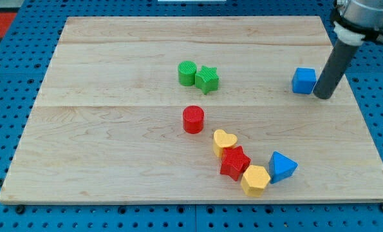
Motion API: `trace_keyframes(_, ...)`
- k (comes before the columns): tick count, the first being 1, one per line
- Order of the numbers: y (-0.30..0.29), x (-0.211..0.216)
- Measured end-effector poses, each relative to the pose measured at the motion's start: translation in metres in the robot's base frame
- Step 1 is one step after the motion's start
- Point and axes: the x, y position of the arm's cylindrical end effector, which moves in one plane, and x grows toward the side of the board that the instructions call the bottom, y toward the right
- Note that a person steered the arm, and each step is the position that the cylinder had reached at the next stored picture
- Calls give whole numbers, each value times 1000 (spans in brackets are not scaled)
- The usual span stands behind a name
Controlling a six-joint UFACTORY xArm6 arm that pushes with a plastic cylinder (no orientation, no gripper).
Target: Move the blue triangle to the right of the yellow heart
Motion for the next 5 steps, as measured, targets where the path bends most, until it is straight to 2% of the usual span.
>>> trace_keyframes(1, -41, -25)
trace_keyframes(2, -50, -29)
trace_keyframes(4, 27, 94)
trace_keyframes(5, 32, 151)
